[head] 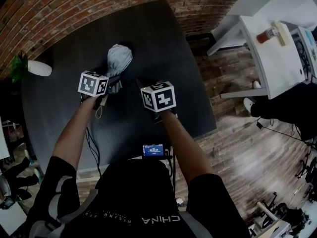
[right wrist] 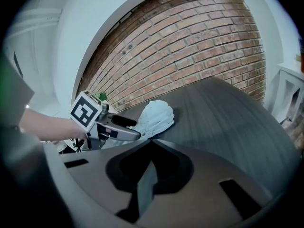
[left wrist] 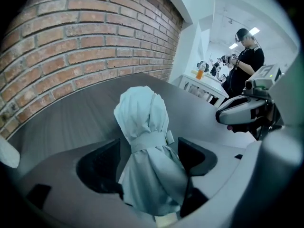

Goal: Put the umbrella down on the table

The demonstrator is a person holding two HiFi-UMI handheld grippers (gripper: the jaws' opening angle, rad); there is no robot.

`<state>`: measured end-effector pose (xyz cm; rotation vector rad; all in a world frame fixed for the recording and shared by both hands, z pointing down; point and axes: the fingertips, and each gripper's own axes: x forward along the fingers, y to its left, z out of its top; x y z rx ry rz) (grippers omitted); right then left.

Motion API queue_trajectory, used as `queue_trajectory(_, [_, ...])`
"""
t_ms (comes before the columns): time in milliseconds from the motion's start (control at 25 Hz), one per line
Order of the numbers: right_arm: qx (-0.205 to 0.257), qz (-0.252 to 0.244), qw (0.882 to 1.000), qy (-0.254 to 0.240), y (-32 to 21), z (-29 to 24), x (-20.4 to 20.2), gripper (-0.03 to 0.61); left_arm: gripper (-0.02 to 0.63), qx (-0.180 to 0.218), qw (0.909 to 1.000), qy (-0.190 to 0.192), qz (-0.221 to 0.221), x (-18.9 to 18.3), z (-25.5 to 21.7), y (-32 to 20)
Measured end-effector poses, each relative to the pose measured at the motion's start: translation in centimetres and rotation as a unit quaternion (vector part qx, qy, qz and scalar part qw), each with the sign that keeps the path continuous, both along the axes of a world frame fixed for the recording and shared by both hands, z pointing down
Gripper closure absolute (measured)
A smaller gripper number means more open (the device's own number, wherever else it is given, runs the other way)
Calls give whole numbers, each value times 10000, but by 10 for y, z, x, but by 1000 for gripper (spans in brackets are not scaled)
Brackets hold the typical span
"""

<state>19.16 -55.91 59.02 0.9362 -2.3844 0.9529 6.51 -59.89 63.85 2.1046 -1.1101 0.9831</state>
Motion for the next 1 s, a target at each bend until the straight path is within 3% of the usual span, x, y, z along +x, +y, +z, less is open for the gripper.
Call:
queue_trajectory(280, [64,-179,9998,-63,7,-7,-4,571,252,469,9980,214,-364,-16,-42,10])
queue_trajectory(520, [247,-362,9990,-92,14,-22,-9,570,261,994,9901,723,-680,-29,-80,29])
queue_trajectory(840, [461,-320,9983,-133,38,-44,-17,569,390,1861,9669,1658,-540,-42,-137,90])
queue_trajectory(1000, [635,-191,9976,-201,57,-61,-19,571,525,2127,9547,2032,-454,-53,-150,126])
